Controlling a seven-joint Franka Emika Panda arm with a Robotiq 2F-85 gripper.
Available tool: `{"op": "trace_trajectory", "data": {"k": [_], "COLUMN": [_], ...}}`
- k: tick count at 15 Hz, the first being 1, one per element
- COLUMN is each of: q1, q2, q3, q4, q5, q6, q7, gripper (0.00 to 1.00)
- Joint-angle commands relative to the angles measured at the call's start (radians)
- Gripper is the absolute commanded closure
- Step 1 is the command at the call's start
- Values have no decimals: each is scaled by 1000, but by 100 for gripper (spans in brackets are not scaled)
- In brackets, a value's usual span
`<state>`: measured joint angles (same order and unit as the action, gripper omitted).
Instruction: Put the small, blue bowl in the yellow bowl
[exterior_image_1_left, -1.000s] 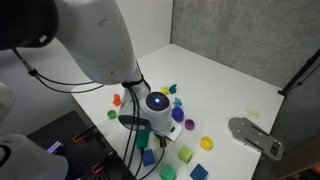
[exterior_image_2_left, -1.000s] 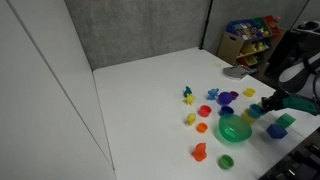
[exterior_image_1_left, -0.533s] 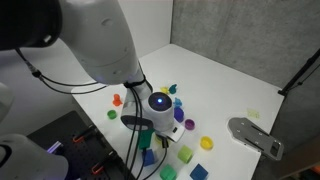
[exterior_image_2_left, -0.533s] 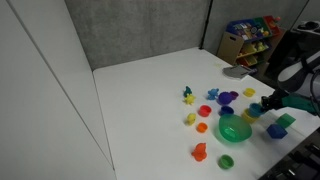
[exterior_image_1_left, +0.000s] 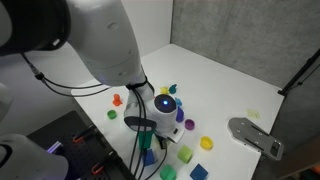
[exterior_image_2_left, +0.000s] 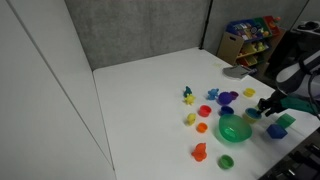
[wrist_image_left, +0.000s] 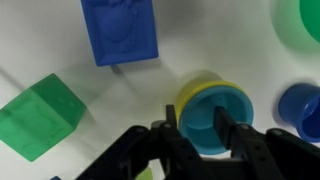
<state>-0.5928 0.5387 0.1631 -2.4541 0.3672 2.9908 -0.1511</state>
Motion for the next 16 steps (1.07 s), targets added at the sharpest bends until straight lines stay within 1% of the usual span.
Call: {"op": "trace_trajectory", "data": {"k": [1, 4, 6, 11, 12, 14, 16], "q1": [36, 77, 127, 237, 240, 263, 267], "q2": [-92, -178, -236, -383, -305, -349, -364], "q3": [-45, -86, -136, -249, -242, -267, -271], "q4": [-9, -31, -41, -64, -29, -40, -50], "q5": [-35, -42, -74, -225, -164, -196, -199], "q6": [-126, -180, -225, -377, -328, -363, -367], "q7": [19, -11, -31, -57, -43, -41, -45], "gripper": [23, 0, 0, 0, 0, 0, 0]}}
